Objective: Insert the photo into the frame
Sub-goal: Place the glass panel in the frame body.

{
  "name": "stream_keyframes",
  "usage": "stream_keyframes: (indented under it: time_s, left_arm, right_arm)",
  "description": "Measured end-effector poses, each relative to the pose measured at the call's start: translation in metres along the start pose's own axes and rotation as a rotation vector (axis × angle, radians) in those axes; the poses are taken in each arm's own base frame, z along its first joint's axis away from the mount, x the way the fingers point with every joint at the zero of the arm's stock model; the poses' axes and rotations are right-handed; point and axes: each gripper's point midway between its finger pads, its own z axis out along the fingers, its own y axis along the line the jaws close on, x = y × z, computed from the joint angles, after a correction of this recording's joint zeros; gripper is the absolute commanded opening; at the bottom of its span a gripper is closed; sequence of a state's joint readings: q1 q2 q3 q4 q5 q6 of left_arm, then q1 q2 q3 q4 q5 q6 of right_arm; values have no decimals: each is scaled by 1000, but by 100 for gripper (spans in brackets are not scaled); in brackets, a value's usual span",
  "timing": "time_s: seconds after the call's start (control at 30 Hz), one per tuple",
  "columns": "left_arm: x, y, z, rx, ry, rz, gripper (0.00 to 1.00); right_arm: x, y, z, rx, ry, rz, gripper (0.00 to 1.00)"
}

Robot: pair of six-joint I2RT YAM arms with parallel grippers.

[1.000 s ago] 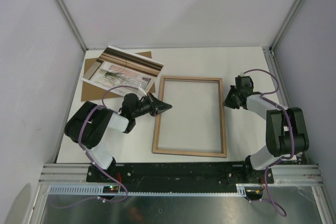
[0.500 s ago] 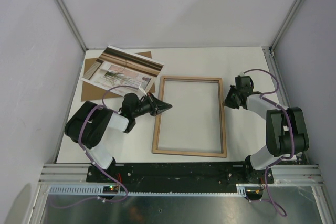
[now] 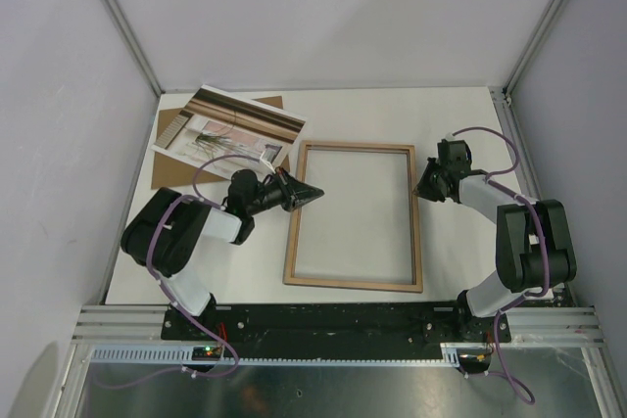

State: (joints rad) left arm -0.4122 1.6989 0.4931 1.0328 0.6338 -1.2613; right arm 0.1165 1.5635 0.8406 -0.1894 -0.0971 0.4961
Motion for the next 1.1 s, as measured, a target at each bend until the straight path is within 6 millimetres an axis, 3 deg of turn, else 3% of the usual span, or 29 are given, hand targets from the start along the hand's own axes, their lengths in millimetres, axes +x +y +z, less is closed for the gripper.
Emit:
stream_keyframes:
  time_s: [0.8,0.97,1.1]
  left_arm:
    - [4,22,6,-25,18,-28,0]
    - [4,25,6,-30,20,-32,0]
    - [5,29,7,-39,22,-38,0]
  right_arm:
    - [3,3,2,-10,16,-3,15]
    - [5,9,0,-6,24,-21,21]
    - [8,33,-7,-35,16,-74,32]
